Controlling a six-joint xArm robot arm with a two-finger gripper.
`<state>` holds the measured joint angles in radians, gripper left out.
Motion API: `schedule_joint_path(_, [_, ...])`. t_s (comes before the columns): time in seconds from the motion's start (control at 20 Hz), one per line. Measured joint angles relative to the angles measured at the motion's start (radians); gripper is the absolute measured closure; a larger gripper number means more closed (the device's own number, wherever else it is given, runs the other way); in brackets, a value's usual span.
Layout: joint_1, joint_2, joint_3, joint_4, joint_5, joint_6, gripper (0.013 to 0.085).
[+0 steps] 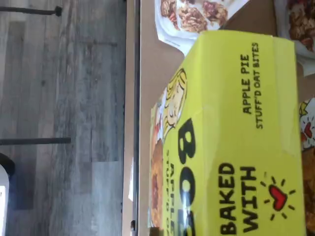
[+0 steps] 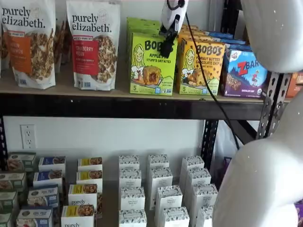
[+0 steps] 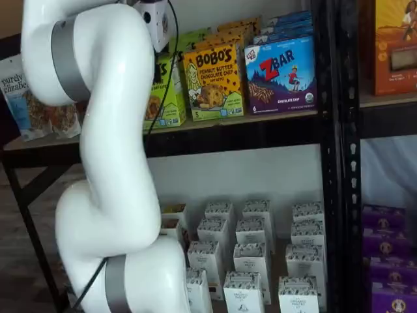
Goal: Pick the green box on the top shelf, the fourth from the left
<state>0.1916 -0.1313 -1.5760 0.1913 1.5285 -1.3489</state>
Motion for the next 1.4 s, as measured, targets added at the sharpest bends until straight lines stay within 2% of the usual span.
schedule_joint_path(0.05, [0.0, -0.001, 0.001, 0.0, -0.001, 0.0, 0.041])
schedule_joint_path(0.2, [-0.001, -0.001, 0.001, 0.001, 0.001, -0.001, 0.049])
schedule_joint_path(1.3, [0.002, -0.003, 0.005, 0.001, 0.0, 0.002, 0.049])
schedule_joint_path(1.4, [0.001, -0.004, 0.006, 0.004, -0.002, 0.001, 0.057])
